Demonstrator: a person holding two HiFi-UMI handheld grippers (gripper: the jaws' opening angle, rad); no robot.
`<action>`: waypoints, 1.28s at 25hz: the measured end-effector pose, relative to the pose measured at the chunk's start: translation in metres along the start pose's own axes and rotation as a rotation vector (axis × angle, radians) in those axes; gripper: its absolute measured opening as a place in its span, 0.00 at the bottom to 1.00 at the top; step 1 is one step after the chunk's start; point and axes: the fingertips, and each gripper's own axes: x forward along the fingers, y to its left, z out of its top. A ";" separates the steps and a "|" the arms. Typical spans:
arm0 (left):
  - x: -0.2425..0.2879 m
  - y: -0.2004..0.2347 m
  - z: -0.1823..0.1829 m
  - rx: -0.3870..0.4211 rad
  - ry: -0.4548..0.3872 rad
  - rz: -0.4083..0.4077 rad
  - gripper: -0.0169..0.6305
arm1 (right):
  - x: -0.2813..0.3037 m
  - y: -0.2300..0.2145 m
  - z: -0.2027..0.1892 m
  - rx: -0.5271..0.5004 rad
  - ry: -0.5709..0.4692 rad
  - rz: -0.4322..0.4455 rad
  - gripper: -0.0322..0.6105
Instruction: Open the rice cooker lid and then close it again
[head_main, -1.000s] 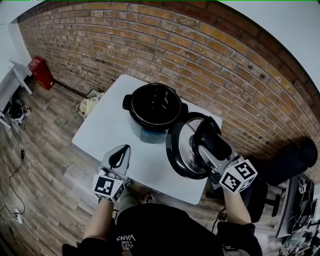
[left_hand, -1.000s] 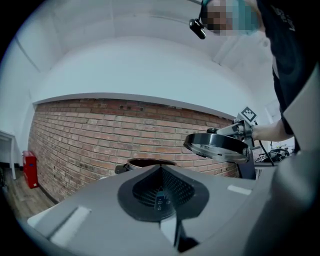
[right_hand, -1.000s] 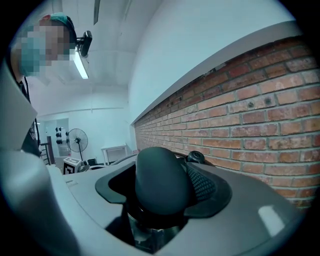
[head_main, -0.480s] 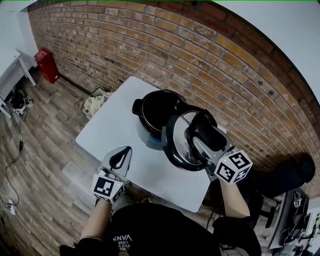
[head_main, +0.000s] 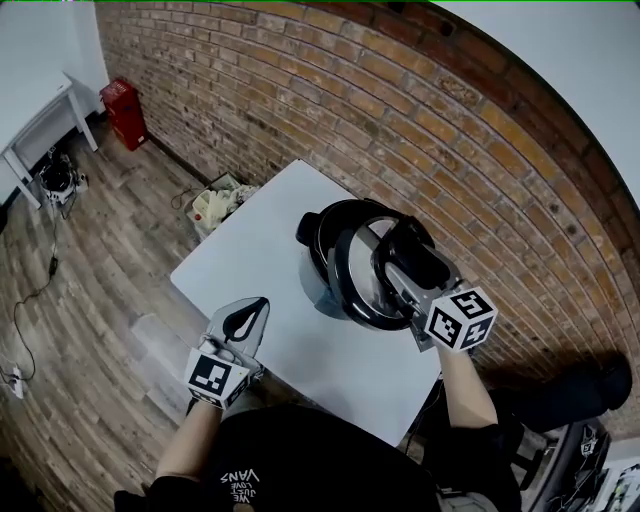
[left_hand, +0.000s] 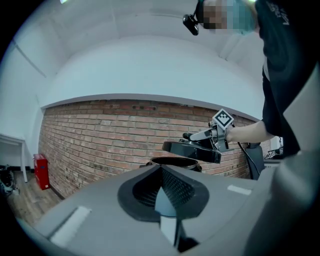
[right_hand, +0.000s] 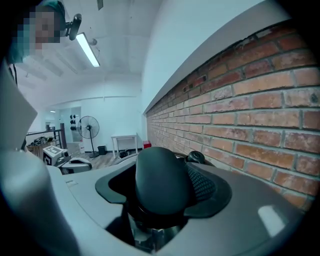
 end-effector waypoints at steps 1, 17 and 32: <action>-0.001 0.003 -0.001 -0.002 0.003 0.003 0.03 | 0.006 -0.001 -0.001 -0.007 0.009 0.001 0.54; 0.005 0.032 -0.011 -0.003 0.019 0.024 0.03 | 0.072 -0.009 -0.008 -0.129 0.131 0.015 0.54; 0.014 0.039 -0.020 -0.021 0.042 -0.006 0.03 | 0.089 -0.013 -0.016 -0.132 0.193 0.107 0.52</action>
